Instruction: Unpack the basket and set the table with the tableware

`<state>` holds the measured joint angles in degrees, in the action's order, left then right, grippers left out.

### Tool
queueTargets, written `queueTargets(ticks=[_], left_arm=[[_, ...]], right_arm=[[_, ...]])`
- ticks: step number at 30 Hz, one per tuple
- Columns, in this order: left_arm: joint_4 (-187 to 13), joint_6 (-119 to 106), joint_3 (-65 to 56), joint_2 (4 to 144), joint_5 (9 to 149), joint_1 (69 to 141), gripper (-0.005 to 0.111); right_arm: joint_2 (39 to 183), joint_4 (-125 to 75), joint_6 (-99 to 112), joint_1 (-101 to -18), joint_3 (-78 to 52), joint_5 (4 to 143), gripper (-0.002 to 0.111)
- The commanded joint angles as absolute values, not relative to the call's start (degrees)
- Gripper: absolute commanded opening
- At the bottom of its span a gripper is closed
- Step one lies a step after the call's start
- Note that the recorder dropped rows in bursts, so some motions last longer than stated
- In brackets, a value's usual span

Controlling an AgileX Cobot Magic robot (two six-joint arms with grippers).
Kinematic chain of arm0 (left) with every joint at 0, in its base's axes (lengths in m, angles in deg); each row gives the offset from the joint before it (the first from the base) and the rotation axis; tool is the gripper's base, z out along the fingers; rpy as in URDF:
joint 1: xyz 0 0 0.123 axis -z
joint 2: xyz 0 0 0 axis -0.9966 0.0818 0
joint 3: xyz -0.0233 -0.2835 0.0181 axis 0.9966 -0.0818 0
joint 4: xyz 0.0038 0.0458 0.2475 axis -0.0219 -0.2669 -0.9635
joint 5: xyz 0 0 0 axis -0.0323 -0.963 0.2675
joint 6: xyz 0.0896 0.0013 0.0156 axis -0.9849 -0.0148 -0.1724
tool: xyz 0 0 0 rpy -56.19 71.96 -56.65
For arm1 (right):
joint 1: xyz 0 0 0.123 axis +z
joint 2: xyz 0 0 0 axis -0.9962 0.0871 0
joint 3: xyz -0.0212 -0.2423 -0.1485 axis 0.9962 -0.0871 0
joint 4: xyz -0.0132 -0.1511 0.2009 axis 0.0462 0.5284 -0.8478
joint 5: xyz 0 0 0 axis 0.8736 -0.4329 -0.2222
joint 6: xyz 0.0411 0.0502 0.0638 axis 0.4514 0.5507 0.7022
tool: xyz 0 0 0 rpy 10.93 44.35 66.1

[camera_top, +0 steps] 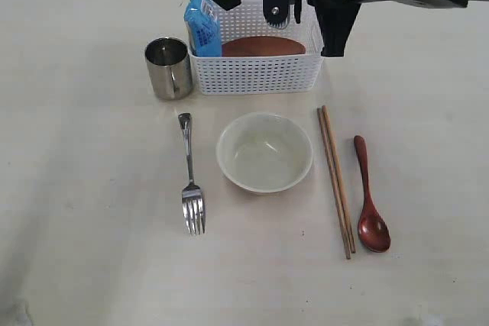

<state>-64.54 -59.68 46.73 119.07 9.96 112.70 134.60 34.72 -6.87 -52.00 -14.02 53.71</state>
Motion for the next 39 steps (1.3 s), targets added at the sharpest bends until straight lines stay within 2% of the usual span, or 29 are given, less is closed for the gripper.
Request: queueTargets(ticks=[1, 3, 13, 34, 37, 39], left_arm=[[-64.84, -60.94, 46.4, 118.79, 11.62, 113.07, 0.055], [-65.51, -61.72, 46.4, 118.79, 11.74, 113.69, 0.05], [-74.07, -60.95, 46.31, 119.28, 20.33, 118.01, 0.05], [-71.66, -61.73, 46.31, 125.35, 30.04, 118.15, 0.049], [-71.66, -61.49, 46.31, 125.35, 30.03, 118.15, 0.037], [-71.66, -61.08, 46.31, 125.35, 29.92, 118.15, 0.018]], right_arm=[[134.08, 31.55, -7.03, -52.08, -13.97, 53.48, 0.0], [134.08, 30.65, -7.03, -52.08, -13.97, 53.48, 0.0], [134.08, 29.6, -7.03, -52.08, -13.97, 53.71, 0.0], [134.08, 27.67, -6.92, -52.08, -13.97, 56.77, 0.0], [134.08, 27.3, -6.92, -52.08, -13.97, 57.2, 0.0], [134.08, 27.3, -6.92, -52.08, -13.97, 57.2, 0.0]])
